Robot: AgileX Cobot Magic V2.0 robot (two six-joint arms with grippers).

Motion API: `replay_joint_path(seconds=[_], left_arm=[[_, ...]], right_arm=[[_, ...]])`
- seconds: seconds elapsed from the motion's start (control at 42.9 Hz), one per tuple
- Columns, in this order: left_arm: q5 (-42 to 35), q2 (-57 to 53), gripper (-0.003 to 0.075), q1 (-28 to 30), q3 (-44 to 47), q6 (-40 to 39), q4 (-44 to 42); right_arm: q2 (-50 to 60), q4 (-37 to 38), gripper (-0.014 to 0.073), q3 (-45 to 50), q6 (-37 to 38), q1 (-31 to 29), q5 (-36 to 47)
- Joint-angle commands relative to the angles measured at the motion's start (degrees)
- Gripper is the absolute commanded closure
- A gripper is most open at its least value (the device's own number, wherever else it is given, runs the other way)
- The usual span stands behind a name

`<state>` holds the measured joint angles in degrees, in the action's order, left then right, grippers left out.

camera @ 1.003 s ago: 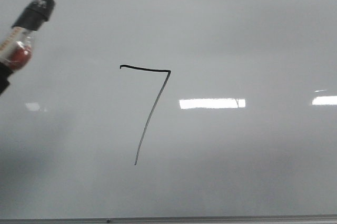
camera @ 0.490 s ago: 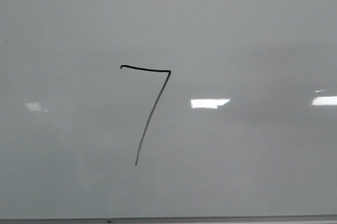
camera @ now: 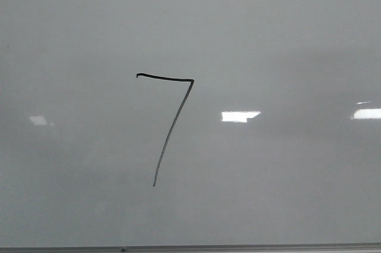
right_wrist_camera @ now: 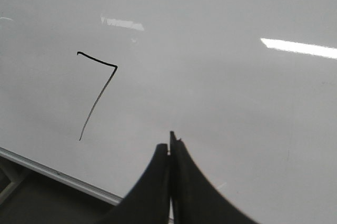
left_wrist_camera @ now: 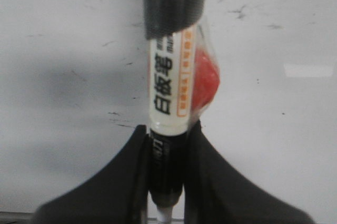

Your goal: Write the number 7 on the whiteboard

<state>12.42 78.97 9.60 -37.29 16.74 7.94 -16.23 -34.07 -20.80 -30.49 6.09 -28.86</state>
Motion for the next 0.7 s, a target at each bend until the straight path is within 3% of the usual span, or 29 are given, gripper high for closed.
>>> replay_joint_path(seconds=[0.0,0.28,0.443,0.677], left_arm=[[-8.1,2.4,0.0741,-0.1,-1.9,-0.6,0.8],[-14.6,5.4,0.0738,-0.1,-1.9,-0.6,0.8],[-14.4,5.4,0.0728,-0.1,-1.9,-0.6,0.8],[-13.9,5.4,0.0517,-0.1,-1.9,-0.6,0.8]], right_arm=[[-0.4,-1.5,0.0662,-1.4,-0.1,-0.5,4.0],[-0.4,-1.5,0.0662,-1.4,-0.1,-0.5,4.0],[-0.4,-1.5,0.0662,-1.4,-0.1,-0.5,4.0],[-0.4,-1.5,0.0662,-1.4,-0.1,-0.5,4.0]])
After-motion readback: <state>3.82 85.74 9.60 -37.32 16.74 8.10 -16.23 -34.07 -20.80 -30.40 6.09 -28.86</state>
